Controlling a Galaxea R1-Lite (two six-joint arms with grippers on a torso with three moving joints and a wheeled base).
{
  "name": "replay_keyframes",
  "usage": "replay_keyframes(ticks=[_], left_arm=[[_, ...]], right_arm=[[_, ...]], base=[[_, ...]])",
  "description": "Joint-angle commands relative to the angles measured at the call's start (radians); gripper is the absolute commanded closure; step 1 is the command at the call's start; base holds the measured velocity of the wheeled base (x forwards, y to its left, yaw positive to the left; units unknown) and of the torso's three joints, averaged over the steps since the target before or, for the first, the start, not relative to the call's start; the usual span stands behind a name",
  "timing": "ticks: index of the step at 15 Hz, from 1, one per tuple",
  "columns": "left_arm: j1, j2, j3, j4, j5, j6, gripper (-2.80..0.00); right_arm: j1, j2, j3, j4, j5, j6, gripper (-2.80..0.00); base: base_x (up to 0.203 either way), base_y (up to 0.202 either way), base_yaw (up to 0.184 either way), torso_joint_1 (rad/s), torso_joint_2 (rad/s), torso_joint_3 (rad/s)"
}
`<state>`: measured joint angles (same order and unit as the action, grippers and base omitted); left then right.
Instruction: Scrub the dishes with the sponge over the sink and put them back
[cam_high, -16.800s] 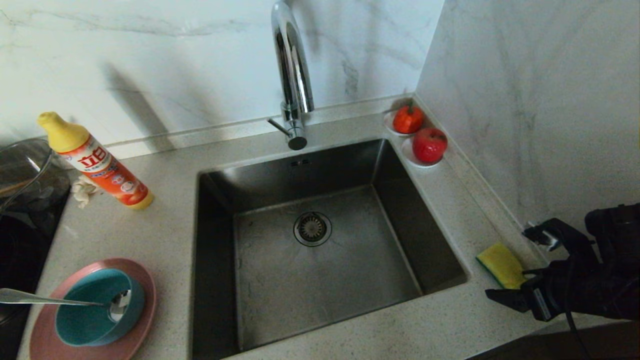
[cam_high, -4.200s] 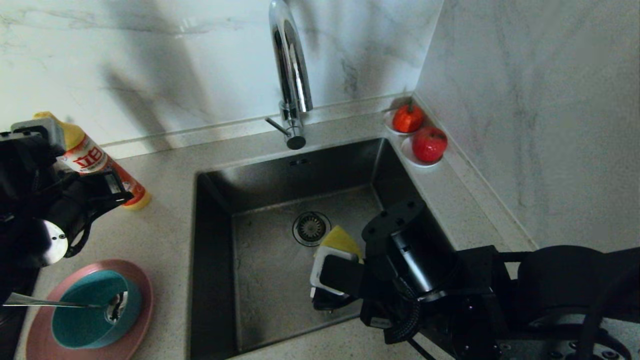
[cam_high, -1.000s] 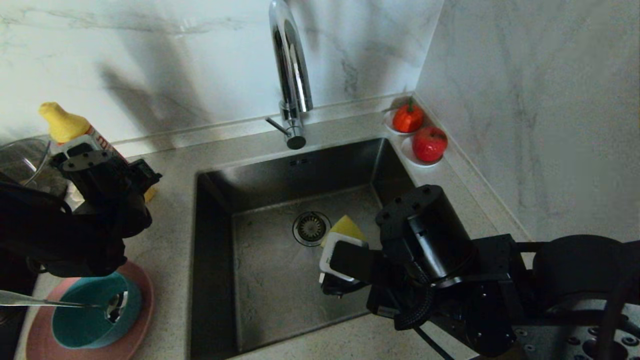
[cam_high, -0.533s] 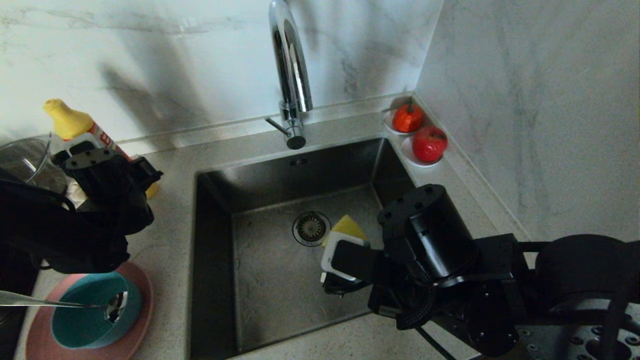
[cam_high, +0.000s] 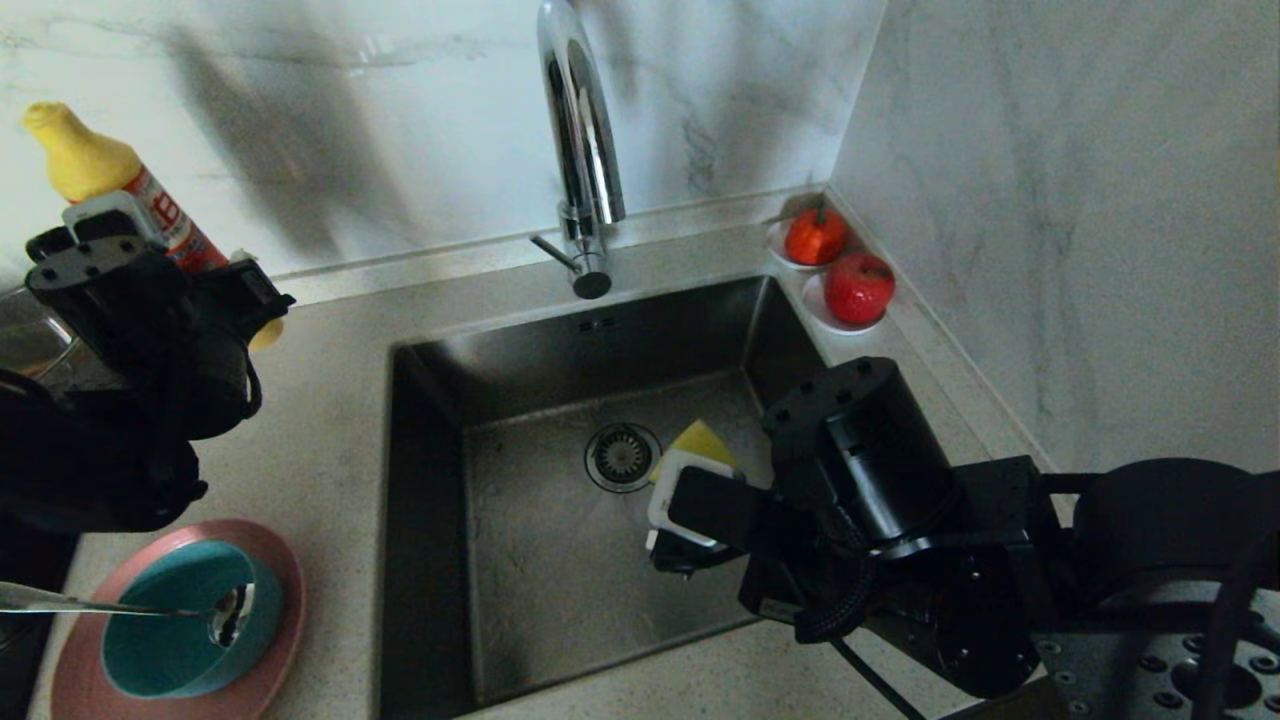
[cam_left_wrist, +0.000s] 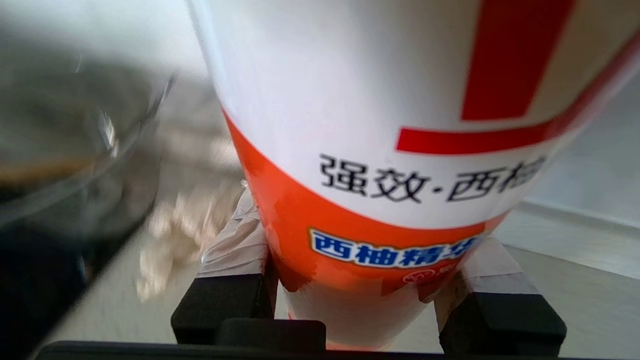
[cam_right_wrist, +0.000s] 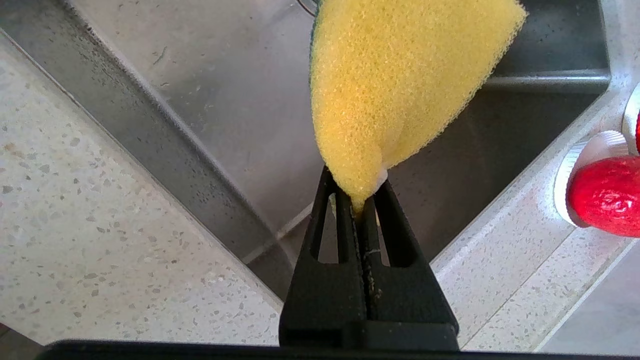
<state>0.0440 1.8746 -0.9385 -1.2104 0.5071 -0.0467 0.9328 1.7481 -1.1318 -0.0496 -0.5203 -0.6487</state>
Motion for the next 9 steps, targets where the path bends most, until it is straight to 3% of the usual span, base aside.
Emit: replay_keyframes(ticks=[1,4,6,9], left_arm=[[-0.011,-0.111,0.001,0.039,-0.044,0.039,0.00],[-0.020,-0.231,-0.007,0.167,-0.164,0.119,0.00],[-0.022,-0.318,-0.027,0.322,-0.260,0.181,0.00],[-0.030,-0.412,-0.045,0.489,-0.413,0.359,0.00]], right_arm=[[0.000,-0.001,-0.008,-0.001,-0.004,-0.005,0.00],[0.000,-0.009,-0.011,-0.001,-0.022,-0.008,0.00],[-0.002,-0.011,-0.016,-0.001,-0.027,-0.012,0.00],[-0.002,0.003,-0.048,-0.001,-0.047,-0.016,0.00]], base=[[0.000,0.000,0.000,0.000,0.00,0.000],[0.000,0.000,0.000,0.000,0.00,0.000],[0.000,0.000,0.000,0.000,0.00,0.000],[0.000,0.000,0.000,0.000,0.00,0.000]])
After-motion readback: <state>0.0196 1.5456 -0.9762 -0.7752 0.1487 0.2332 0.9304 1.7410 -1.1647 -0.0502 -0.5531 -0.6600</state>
